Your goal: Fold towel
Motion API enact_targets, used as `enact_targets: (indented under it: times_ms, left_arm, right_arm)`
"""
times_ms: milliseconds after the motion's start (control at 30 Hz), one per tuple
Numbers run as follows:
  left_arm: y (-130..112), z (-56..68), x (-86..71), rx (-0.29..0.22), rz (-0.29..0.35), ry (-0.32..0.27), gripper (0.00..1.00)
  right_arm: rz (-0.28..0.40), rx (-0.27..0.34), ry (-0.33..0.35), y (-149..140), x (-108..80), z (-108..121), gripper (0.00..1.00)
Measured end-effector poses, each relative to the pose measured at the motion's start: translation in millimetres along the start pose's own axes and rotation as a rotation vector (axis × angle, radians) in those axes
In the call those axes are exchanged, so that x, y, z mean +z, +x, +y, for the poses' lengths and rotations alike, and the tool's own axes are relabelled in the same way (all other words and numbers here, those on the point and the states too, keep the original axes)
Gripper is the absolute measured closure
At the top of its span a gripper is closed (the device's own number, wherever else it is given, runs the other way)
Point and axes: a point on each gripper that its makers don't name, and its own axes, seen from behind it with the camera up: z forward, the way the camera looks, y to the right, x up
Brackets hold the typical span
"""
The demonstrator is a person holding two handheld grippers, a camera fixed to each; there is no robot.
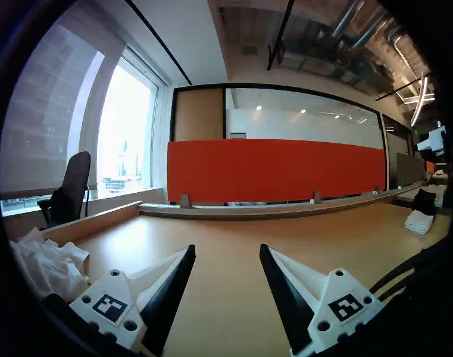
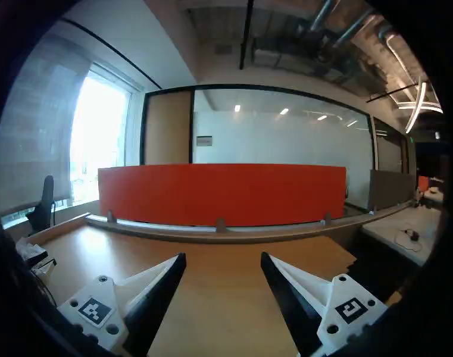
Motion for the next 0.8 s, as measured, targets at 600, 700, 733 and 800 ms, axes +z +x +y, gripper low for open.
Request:
enact_targets:
  times_ms: [600,700,733,800]
  left_arm:
    - [-1,0.2,-0.1,0.001,-0.001,0.0,0.19]
    - [-1,0.6,0.0,0.001,-0.001,0.0,0.19]
    - [-1,0.6,0.0,0.001,-0.001,0.0,0.19]
    - [-1,0.7,-0.1,0.001,-0.001,0.0,0.19]
  right_arm:
    - [0.024,-0.004,-0.004,-7,-0.4,13,0.03]
    - [0.042,-0.013,-0.007,-6,1.8,17,0.03]
    - [0.048,-0.015,-0.009,-6,2.3,19,0.03]
    - [0.061,-0.02,-0.012,-6,3.2,22,0.03]
